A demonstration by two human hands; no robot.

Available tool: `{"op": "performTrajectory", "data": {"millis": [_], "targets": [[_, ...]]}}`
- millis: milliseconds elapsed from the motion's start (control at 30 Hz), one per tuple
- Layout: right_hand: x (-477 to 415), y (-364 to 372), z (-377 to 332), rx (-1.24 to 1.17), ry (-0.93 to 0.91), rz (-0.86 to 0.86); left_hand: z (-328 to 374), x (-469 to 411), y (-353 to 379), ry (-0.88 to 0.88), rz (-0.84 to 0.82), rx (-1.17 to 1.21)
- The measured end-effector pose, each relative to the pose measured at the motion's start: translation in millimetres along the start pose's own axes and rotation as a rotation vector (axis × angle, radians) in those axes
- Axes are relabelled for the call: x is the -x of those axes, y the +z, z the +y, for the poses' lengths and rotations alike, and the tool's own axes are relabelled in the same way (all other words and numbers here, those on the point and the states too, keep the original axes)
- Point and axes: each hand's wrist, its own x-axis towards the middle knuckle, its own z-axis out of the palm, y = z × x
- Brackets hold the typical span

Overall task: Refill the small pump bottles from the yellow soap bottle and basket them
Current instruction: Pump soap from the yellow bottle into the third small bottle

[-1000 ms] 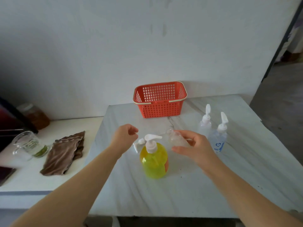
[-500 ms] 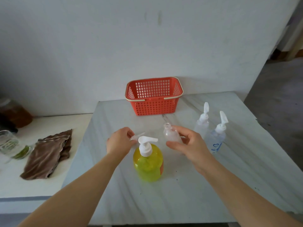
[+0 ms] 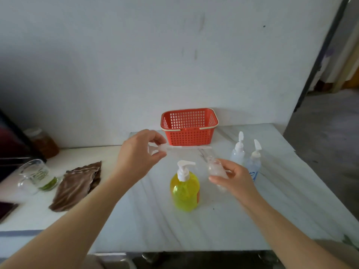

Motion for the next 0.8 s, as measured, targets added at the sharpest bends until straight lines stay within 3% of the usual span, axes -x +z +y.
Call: {"op": "performTrajectory", "data": {"millis": [500, 633, 800], "targets": [[50, -7, -28, 0.072, -0.129, 0.005, 42, 33, -48, 0.266, 0.041, -0.325], [61, 0, -38, 0.099, -0.152, -0.031, 60, 33, -49, 0.293, -0.091, -0.36], [76, 9, -51, 0.049, -0.169, -0.059, 86, 33, -38, 0.186, -0.27, -0.163]]}}
